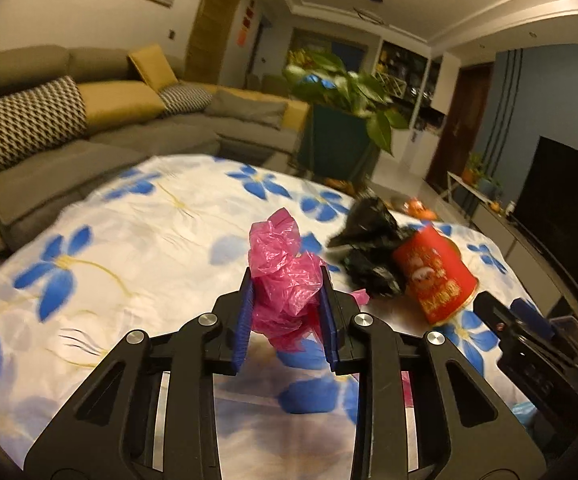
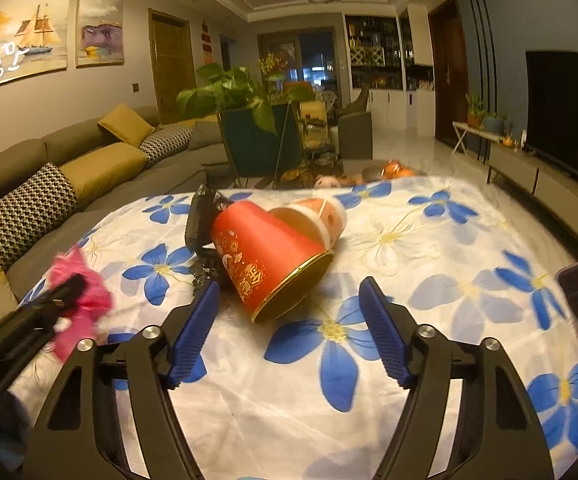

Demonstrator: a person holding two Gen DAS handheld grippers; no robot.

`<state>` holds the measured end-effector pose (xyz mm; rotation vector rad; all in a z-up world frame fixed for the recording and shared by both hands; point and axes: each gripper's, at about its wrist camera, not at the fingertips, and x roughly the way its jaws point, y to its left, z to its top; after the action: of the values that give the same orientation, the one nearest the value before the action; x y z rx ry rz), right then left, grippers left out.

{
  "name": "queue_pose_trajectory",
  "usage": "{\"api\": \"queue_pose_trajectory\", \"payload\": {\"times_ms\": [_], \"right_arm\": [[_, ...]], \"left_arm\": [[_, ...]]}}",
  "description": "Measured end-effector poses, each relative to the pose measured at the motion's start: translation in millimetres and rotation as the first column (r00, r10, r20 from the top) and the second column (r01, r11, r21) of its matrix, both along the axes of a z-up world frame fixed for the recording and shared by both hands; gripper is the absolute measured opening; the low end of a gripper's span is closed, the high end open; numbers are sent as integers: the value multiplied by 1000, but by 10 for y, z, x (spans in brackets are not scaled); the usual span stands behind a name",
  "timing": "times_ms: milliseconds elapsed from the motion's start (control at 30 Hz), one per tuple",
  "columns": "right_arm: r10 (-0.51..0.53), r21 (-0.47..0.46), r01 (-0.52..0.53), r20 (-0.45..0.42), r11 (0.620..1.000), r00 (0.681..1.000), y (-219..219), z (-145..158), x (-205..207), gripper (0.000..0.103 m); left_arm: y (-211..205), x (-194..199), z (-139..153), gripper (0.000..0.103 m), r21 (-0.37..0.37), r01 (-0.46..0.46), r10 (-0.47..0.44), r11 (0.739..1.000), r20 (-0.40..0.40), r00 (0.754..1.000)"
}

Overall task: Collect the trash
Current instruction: 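Grasp the red printed paper cup with the right tool while the left tool holds the pink bag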

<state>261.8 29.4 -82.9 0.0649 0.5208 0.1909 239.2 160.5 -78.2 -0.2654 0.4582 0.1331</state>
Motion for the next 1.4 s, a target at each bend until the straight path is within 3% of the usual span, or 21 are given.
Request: {"api": "queue_pose_trajectory", "payload": {"times_ms": [100, 300, 500, 733, 967, 1400], "right_arm": [[-1, 20, 1, -30, 1000, 1000, 20, -42, 96, 66], [17, 75, -9, -94, 997, 995, 54, -99, 281, 55], [67, 129, -49, -139, 990, 988, 105, -173, 375, 33], [112, 161, -92, -123, 983, 986, 77, -139, 312, 5], [122, 173, -107, -77, 979, 990, -107, -27, 24, 4], [100, 51, -101, 28, 994, 995, -390, 259, -630, 3]], "left_arm": [[90, -52, 27, 29, 18, -42, 42, 999, 15, 999], [154, -39, -16, 29, -10, -39, 39, 999, 0, 999], [151, 6, -47, 29, -5, -27, 26, 1000, -7, 1000], [141, 18, -78, 29, -7, -14, 14, 1000, -16, 1000], [132, 2, -90, 29, -3, -8, 8, 1000, -16, 1000], [-229, -217, 16, 29, 32, 54, -53, 998, -5, 999]]}}
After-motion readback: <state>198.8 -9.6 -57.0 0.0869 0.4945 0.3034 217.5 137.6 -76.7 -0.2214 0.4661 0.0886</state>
